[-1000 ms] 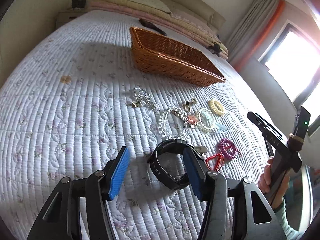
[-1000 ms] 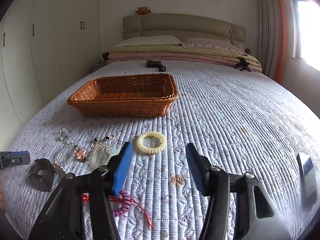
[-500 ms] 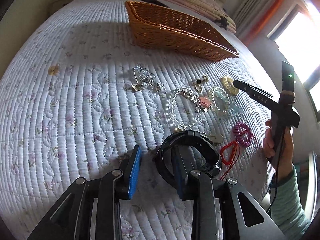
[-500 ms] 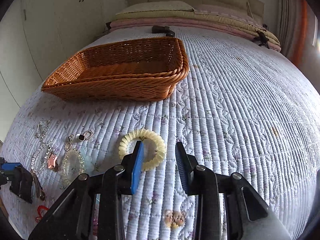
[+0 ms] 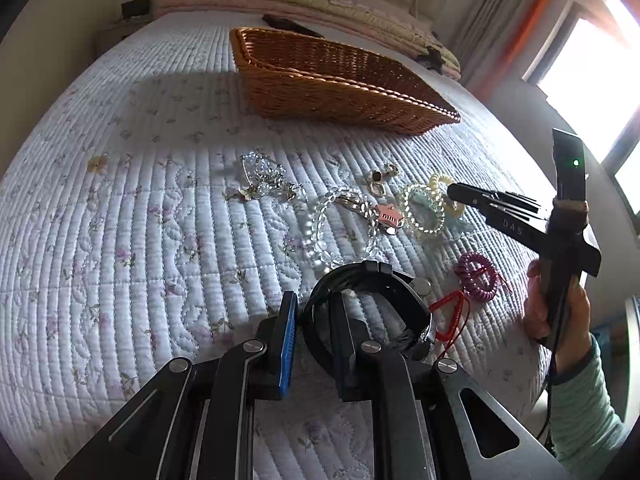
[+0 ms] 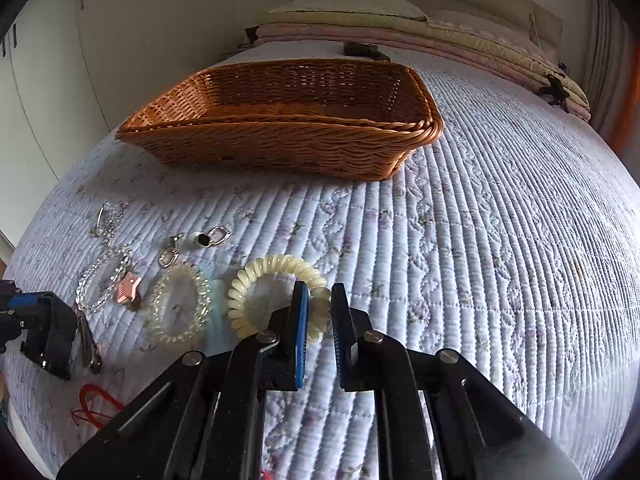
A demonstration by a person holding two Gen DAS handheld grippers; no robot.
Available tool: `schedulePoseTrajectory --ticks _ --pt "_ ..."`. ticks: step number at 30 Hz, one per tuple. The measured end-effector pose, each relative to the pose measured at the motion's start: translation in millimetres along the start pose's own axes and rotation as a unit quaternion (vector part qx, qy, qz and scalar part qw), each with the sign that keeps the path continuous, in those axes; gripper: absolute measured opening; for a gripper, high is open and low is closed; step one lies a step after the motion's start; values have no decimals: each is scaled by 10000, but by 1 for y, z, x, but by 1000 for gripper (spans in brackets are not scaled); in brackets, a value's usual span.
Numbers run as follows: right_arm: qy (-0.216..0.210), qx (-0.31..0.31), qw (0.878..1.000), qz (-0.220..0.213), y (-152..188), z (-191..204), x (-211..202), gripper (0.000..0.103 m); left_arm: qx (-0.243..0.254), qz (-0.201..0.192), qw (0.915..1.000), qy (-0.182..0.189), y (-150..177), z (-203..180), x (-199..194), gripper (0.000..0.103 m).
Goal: Organize jewelry
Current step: 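Grasp the black watch with the left tool while the right tool grasps the cream coil hair tie, then carry the watch with the left tool into the basket while the right tool drops the hair tie there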
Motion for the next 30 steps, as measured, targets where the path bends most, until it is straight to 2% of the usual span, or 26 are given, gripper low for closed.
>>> schedulePoseTrajectory --ticks 6,11,17,21,24,28,30 --pt "-70 -43 9995 -299 -1 11 -30 13 105 -363 9993 25 -8 -11 -21 15" --pt "-82 -14 9980 -628 -22 9 -60 13 85 -704 9974 155 -32 -16 -43 15" --pt "61 83 9950 -997 -81 3 -75 13 -7 -1205 9923 283 -102 -27 -59 15" --pt "44 310 9941 -1037 -131 -5 -60 13 -107 -1448 9887 360 -163 -28 -58 15" --pt "37 512 9947 -888 -161 -14 -34 13 -195 -1490 9883 253 -206 -24 -39 15" --pt "-39 755 9958 -523 -176 -23 8 13 -401 -1217 9916 189 -240 -12 7 15" --pt "-12 816 9958 -411 -175 -26 23 13 -466 -1074 9931 55 -246 -3 30 15"
Point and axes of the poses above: each gripper's, at about its wrist camera, not at the fingertips, and x roughly the way its jaws point, z to its left, y to its underside, the point moved 10 cm from there along x, roughly the way its jaws point, and after that the axes turned 9 degrees about z, right-handed, at the moved point
